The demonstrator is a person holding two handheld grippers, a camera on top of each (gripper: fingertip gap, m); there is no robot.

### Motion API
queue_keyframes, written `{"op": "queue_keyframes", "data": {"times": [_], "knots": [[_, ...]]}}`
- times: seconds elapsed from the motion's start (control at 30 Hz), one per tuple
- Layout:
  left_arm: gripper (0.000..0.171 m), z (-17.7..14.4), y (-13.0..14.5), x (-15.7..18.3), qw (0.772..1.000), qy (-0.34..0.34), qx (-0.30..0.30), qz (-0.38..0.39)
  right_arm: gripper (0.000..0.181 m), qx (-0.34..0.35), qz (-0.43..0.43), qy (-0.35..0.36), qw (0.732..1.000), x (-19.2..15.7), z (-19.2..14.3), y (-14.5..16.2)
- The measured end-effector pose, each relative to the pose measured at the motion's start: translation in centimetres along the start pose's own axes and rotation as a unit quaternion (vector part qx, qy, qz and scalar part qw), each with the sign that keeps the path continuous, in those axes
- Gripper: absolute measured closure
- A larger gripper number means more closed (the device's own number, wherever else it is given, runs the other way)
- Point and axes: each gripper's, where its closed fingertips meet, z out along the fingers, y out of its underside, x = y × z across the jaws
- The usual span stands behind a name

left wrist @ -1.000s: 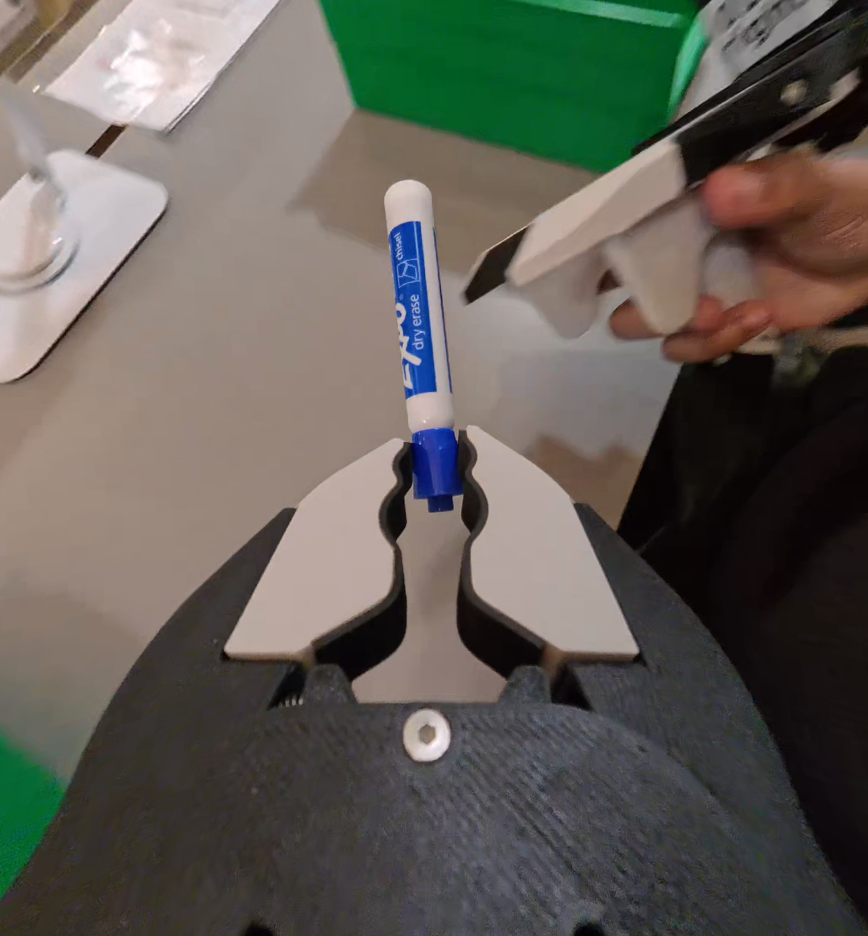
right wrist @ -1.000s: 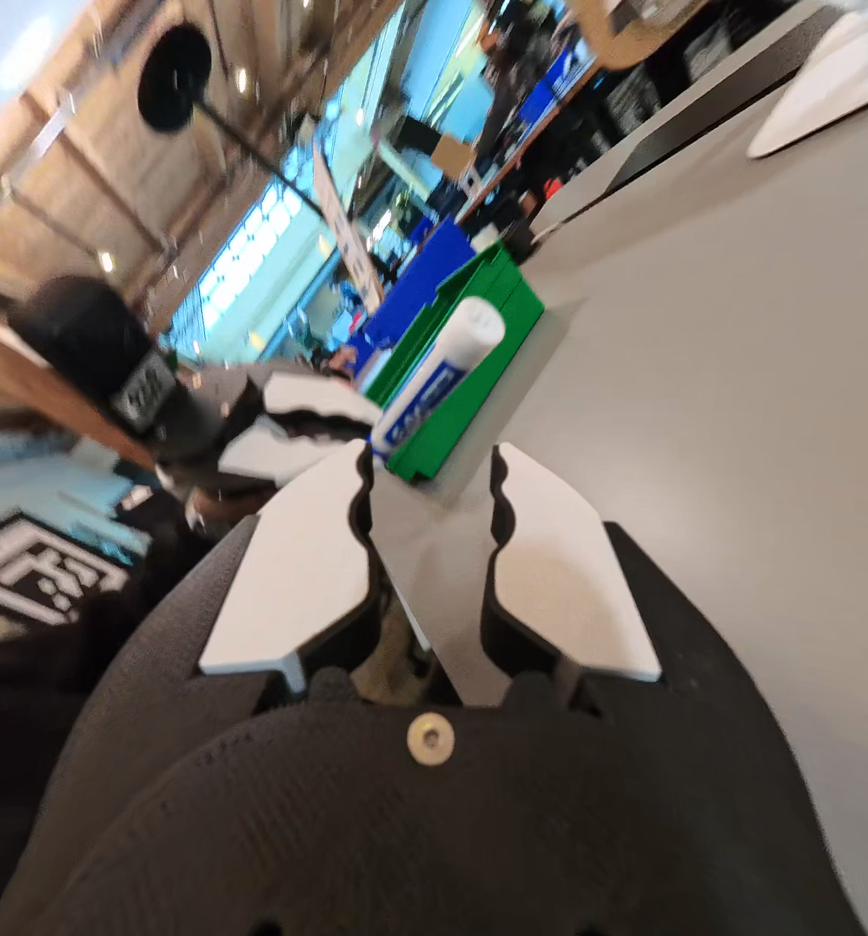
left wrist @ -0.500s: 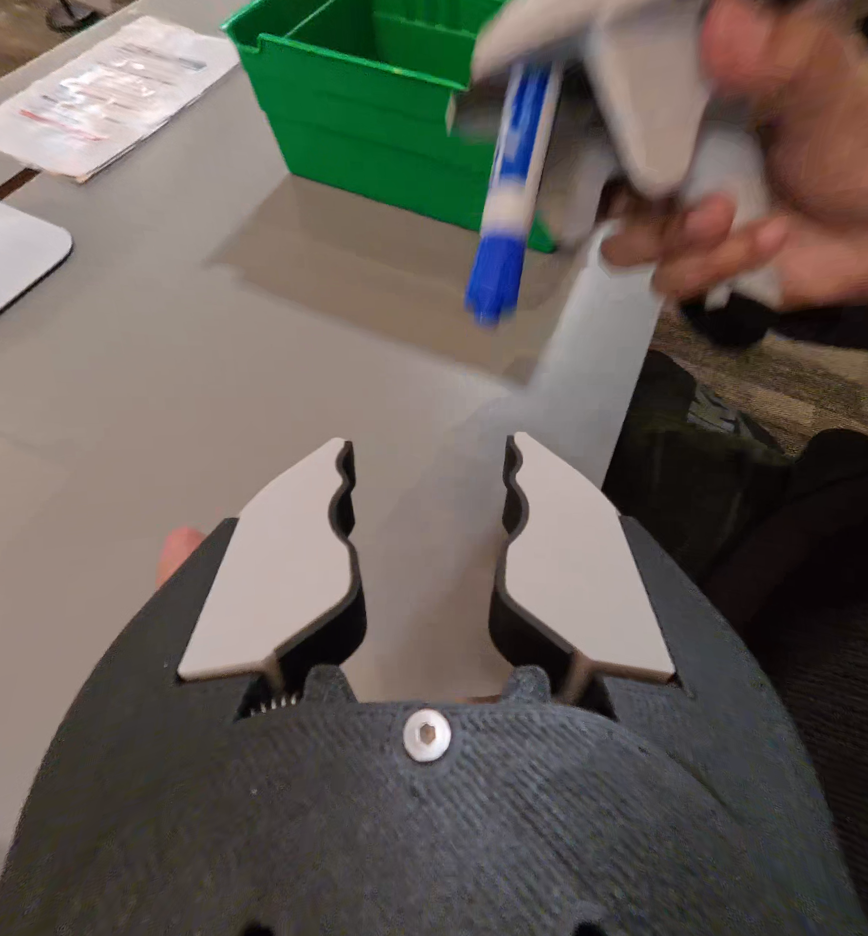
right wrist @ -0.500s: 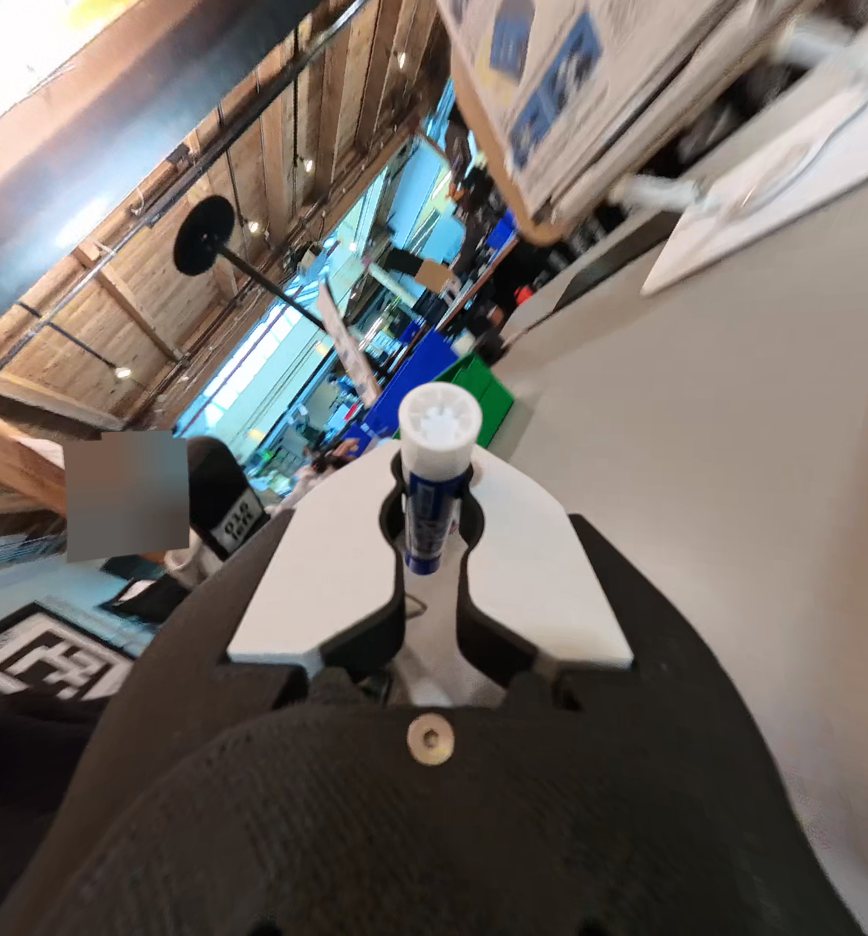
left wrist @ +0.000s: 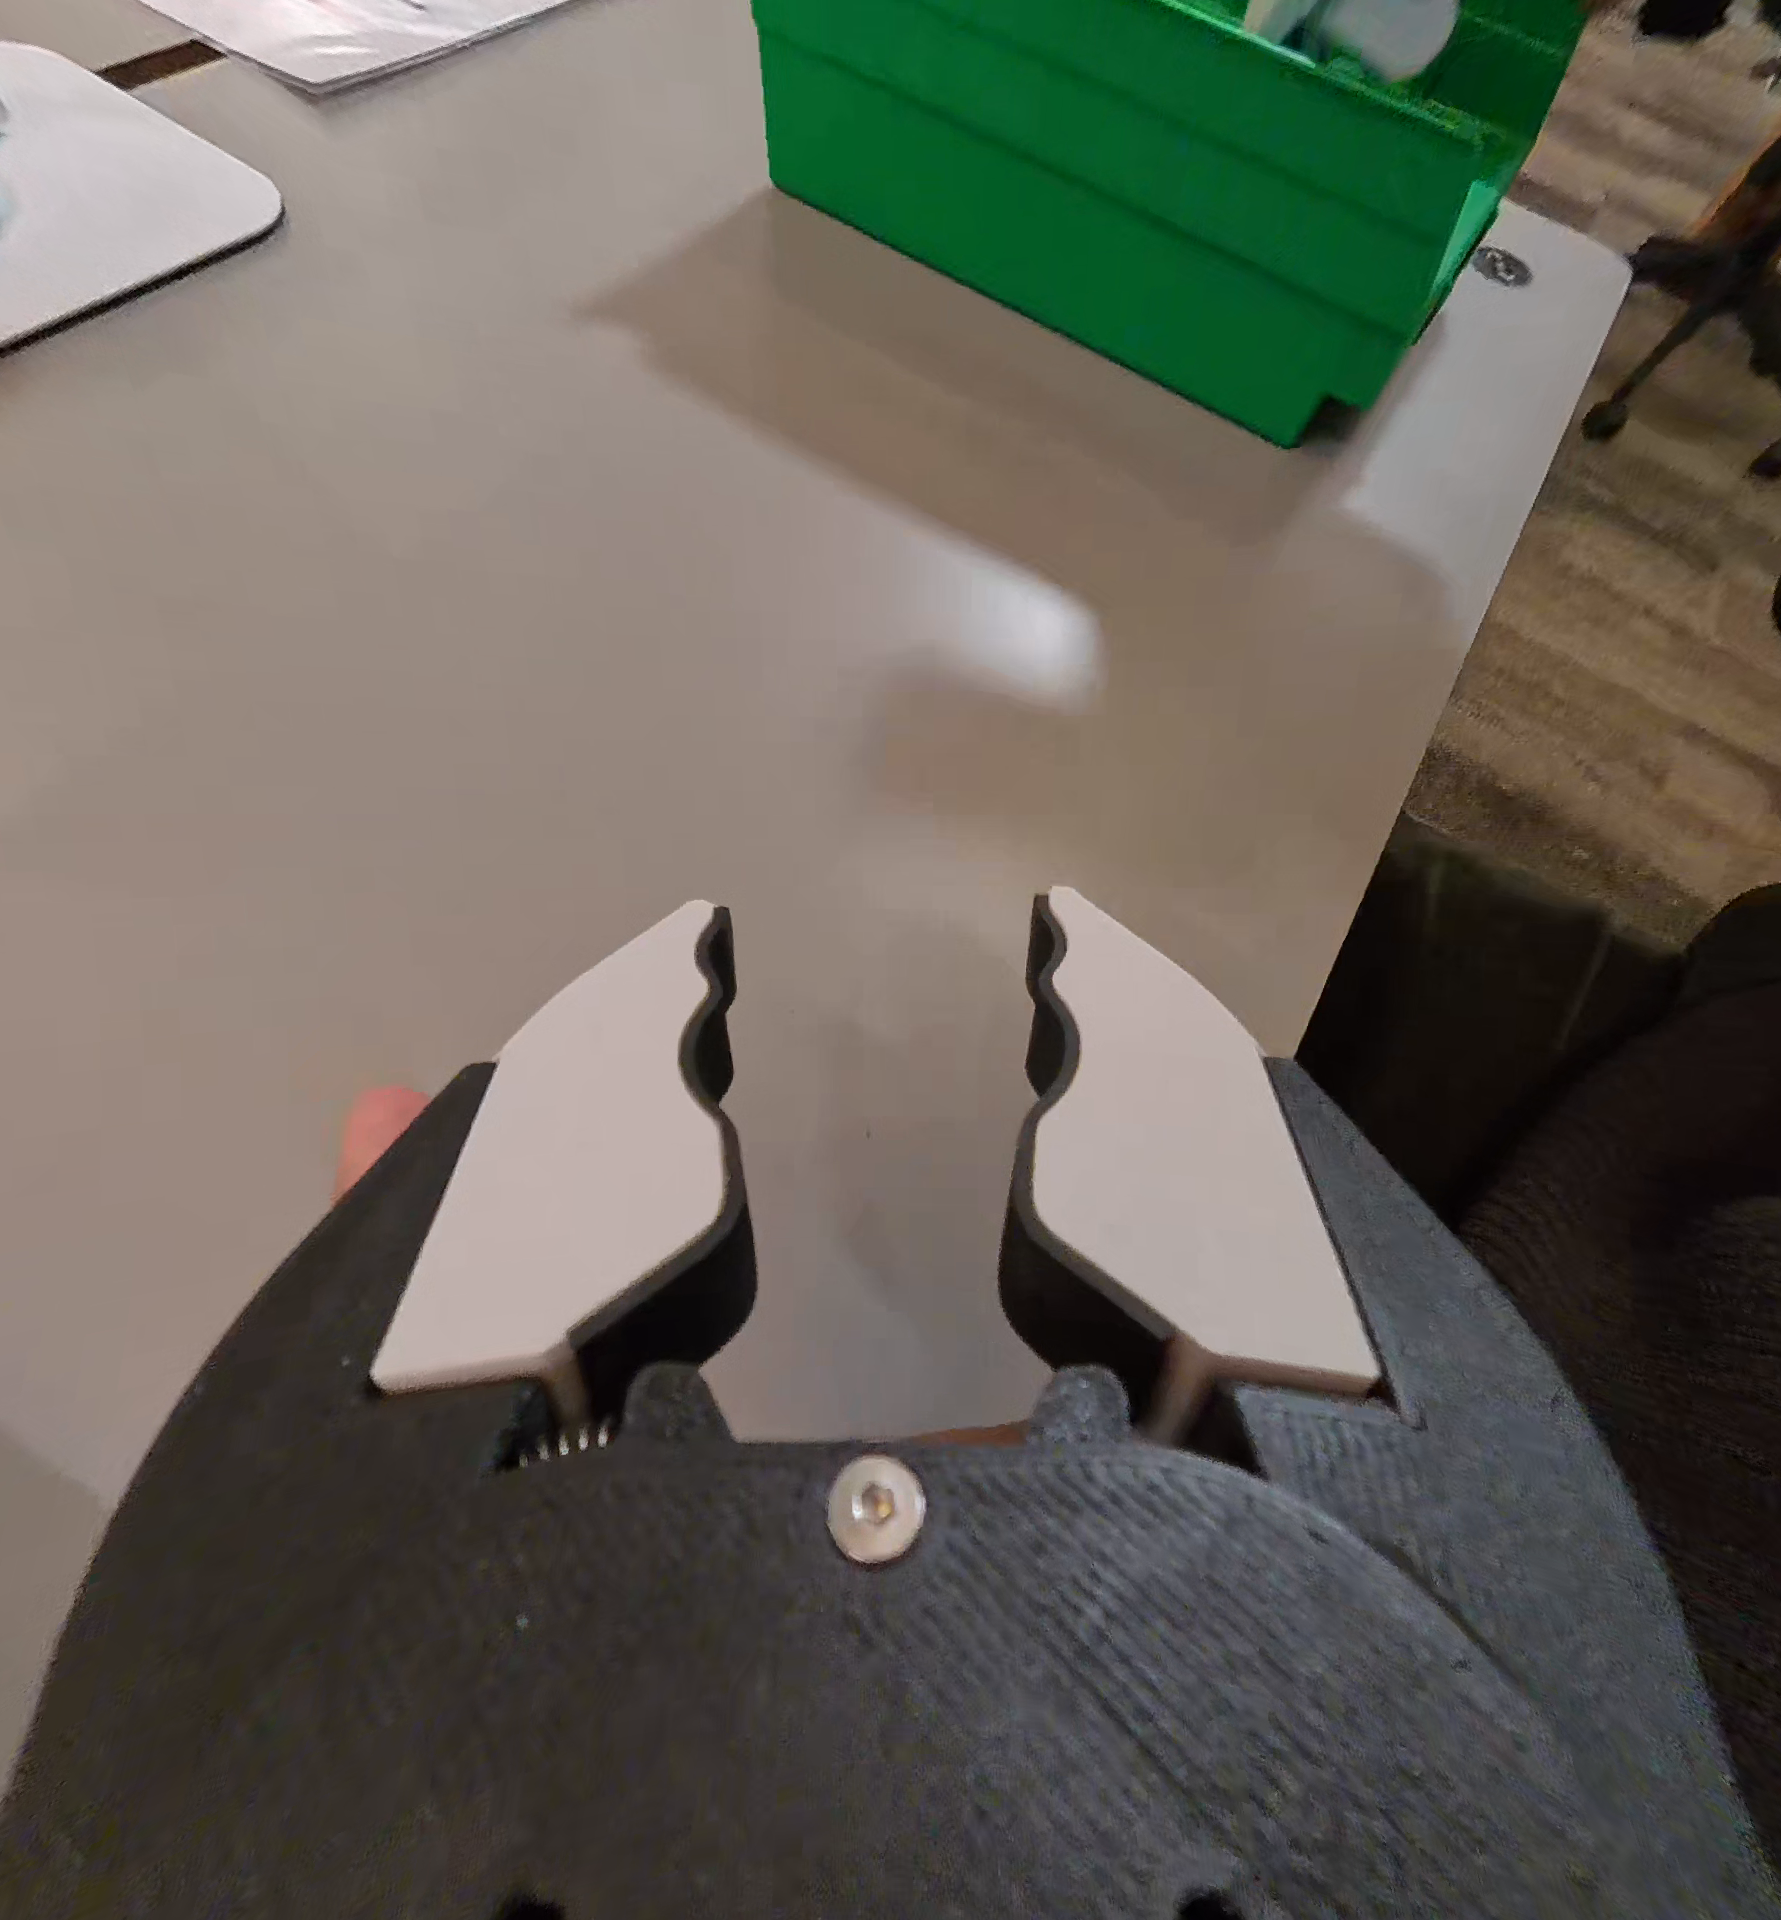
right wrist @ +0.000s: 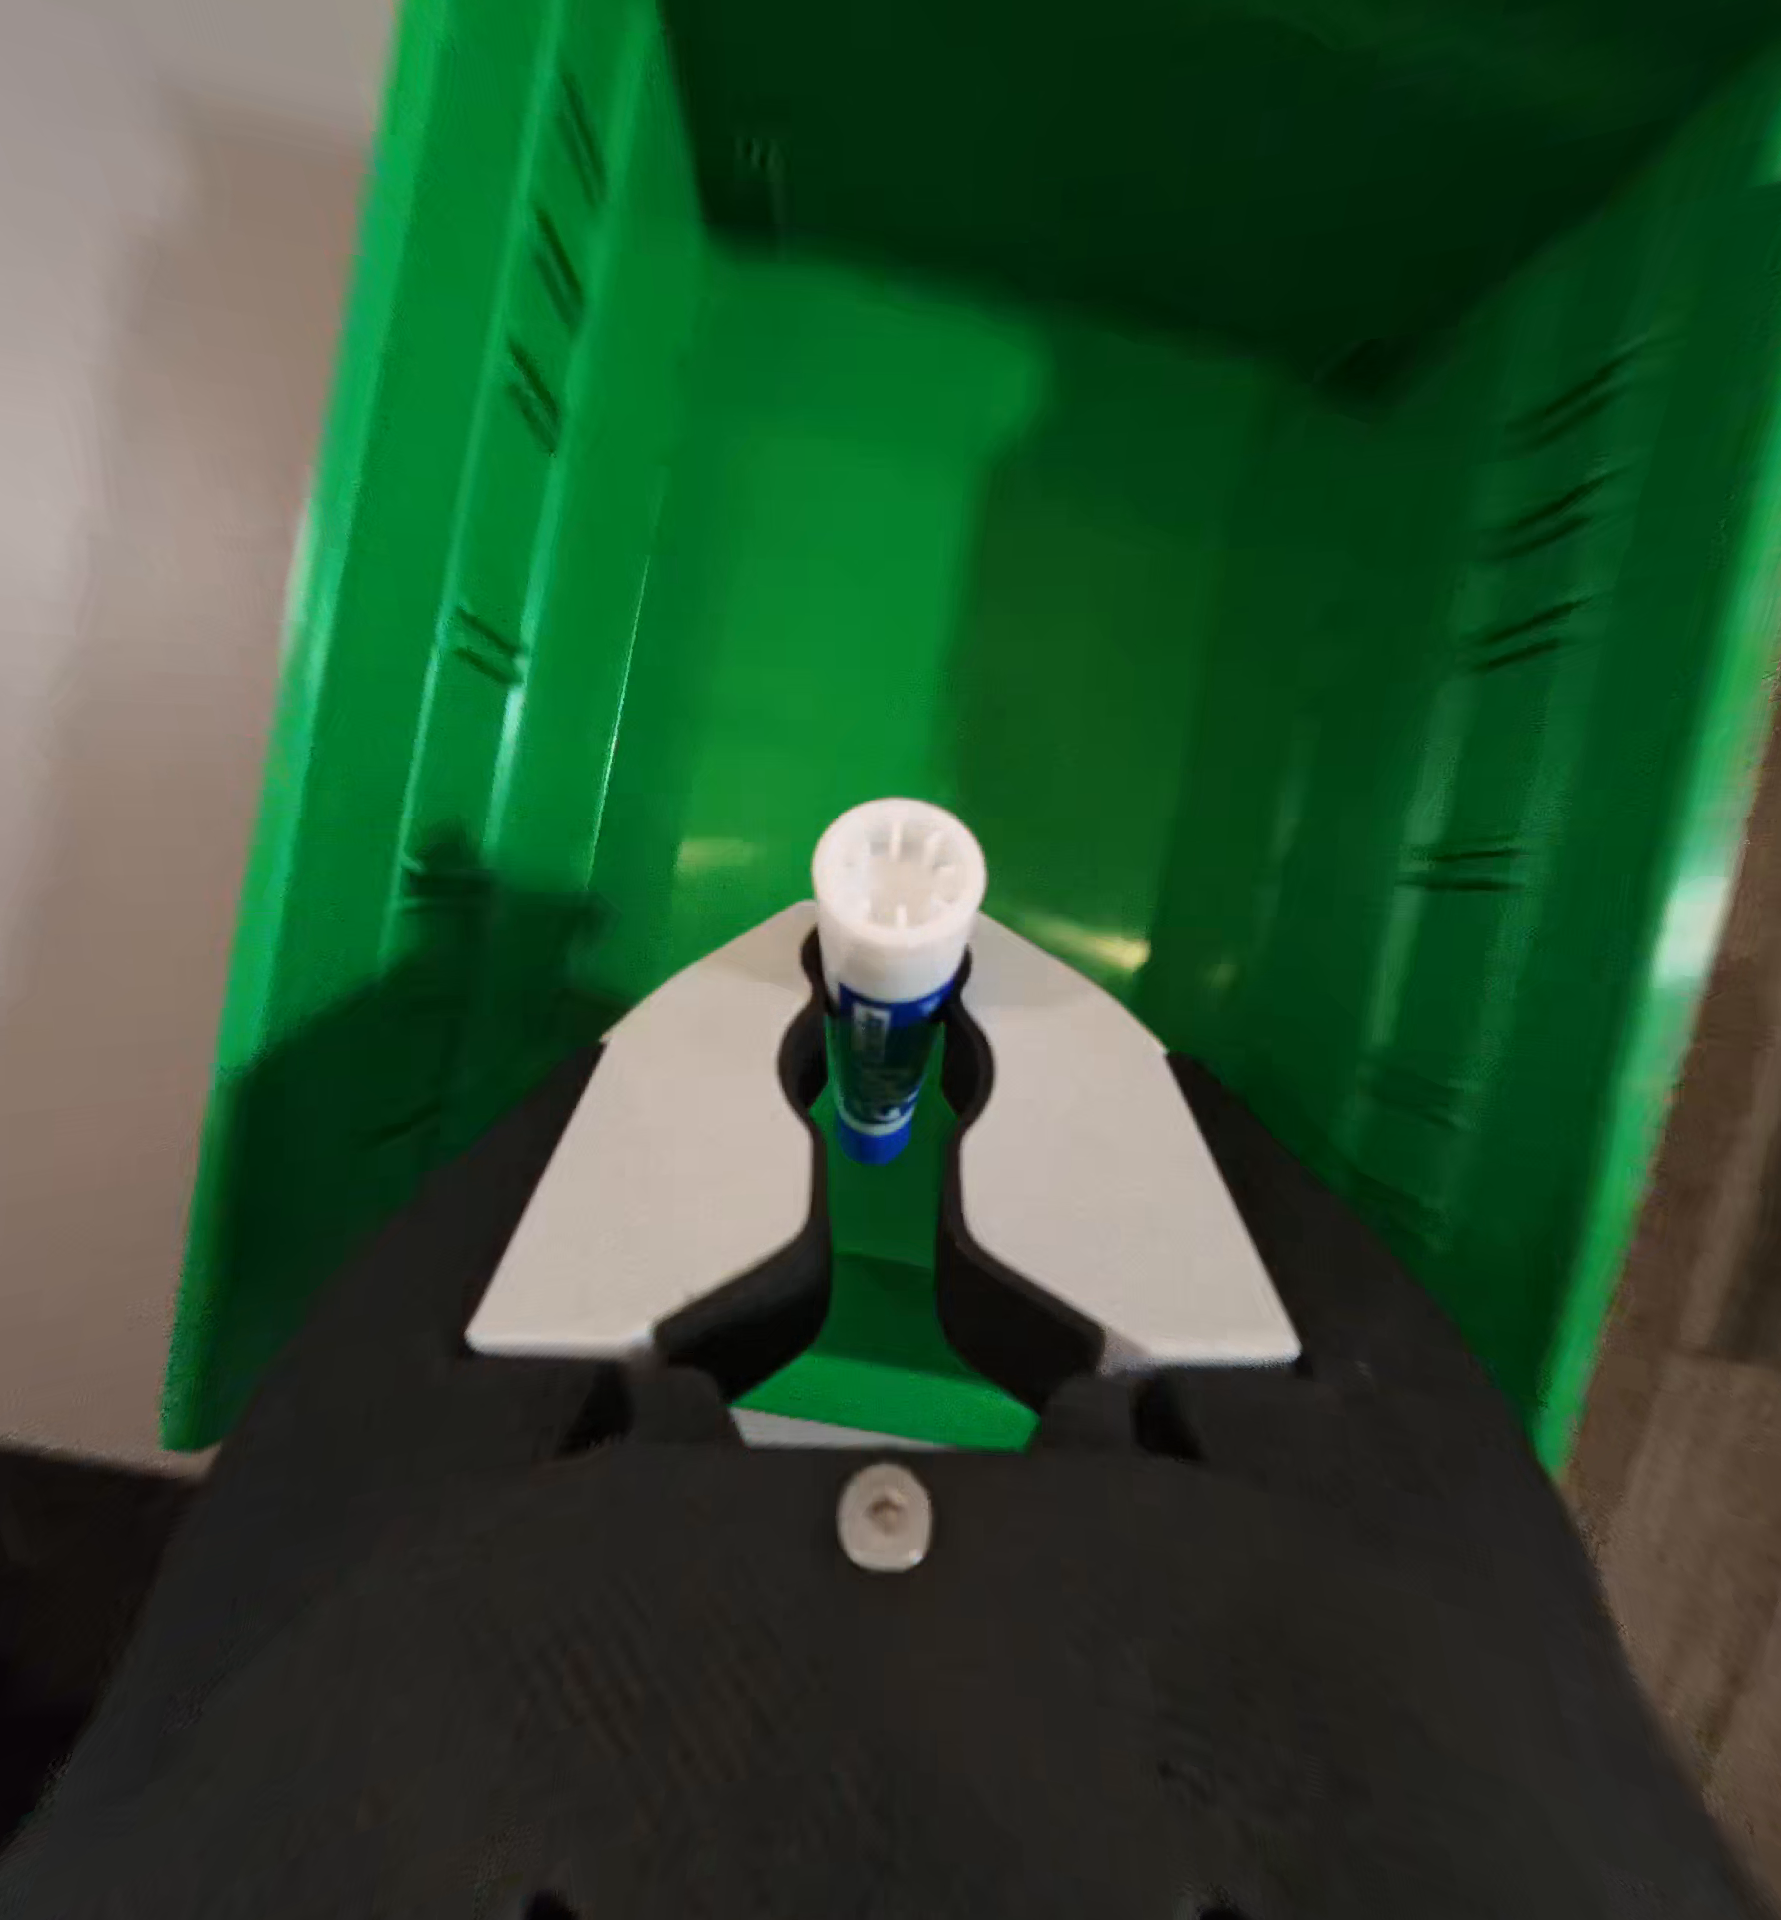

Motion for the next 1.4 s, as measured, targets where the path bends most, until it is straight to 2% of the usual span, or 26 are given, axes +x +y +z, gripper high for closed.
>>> {"op": "queue_keyframes", "data": {"times": [0.07,0.13,0.33,0.47,0.53,0.6,0.67,0.77,0.87,0.93,1.07,1.17,1.27,1.4], "knots": [[0.117,-0.1,0.3,-0.1,1.000,-0.002,-0.003,-0.004,0.162,-0.056,0.000,-0.022,0.998,-0.1,2.1,1.3],[0.117,-0.1,0.7,-0.3,1.000,-0.011,-0.006,0.000,0.162,-0.077,-0.002,-0.018,0.997,0.2,3.4,1.6],[0.118,0.5,1.9,-0.2,0.999,-0.028,-0.018,0.007,0.153,-0.049,-0.020,0.011,0.999,0.3,4.4,0.2],[0.118,0.8,2.6,-0.5,0.999,-0.042,-0.023,0.000,0.142,0.004,-0.045,0.034,0.998,-0.2,2.3,-1.7],[0.118,0.8,2.8,-0.6,0.999,-0.044,-0.024,-0.010,0.142,0.050,-0.063,0.055,0.995,-0.6,0.1,-3.7],[0.118,0.8,2.7,-0.5,0.999,-0.037,-0.016,-0.037,0.143,0.116,-0.085,0.054,0.988,-2.4,-2.8,-6.5],[0.119,0.9,2.3,-0.3,0.997,-0.024,-0.001,-0.071,0.146,0.191,-0.115,0.006,0.975,-6.7,-5.7,-9.6],[0.120,0.6,1.8,-0.6,0.994,-0.021,0.016,-0.103,0.147,0.261,-0.193,-0.111,0.939,-16.7,-8.7,-12.5],[0.120,-0.4,1.5,-1.4,0.991,-0.038,0.035,-0.124,0.143,0.291,-0.294,-0.183,0.892,-26.8,-9.6,-13.6],[0.120,-1.5,1.5,-1.7,0.986,-0.047,0.053,-0.151,0.147,0.308,-0.359,-0.214,0.855,-33.2,-9.2,-14.0],[0.123,-3.8,2.5,-2.2,0.974,-0.058,0.084,-0.200,0.152,0.285,-0.464,-0.284,0.789,-44.7,-7.4,-13.6],[0.127,-5.2,4.0,-2.6,0.971,-0.066,0.077,-0.217,0.154,0.261,-0.525,-0.324,0.743,-51.9,-6.6,-13.3],[0.127,-6.7,5.4,-2.4,0.968,-0.071,0.080,-0.228,0.162,0.246,-0.575,-0.347,0.699,-58.2,-6.3,-13.3],[0.127,-9.5,6.8,-3.0,0.964,-0.120,0.093,-0.219,0.164,0.201,-0.646,-0.351,0.647,-65.1,-4.4,-13.1]]}}
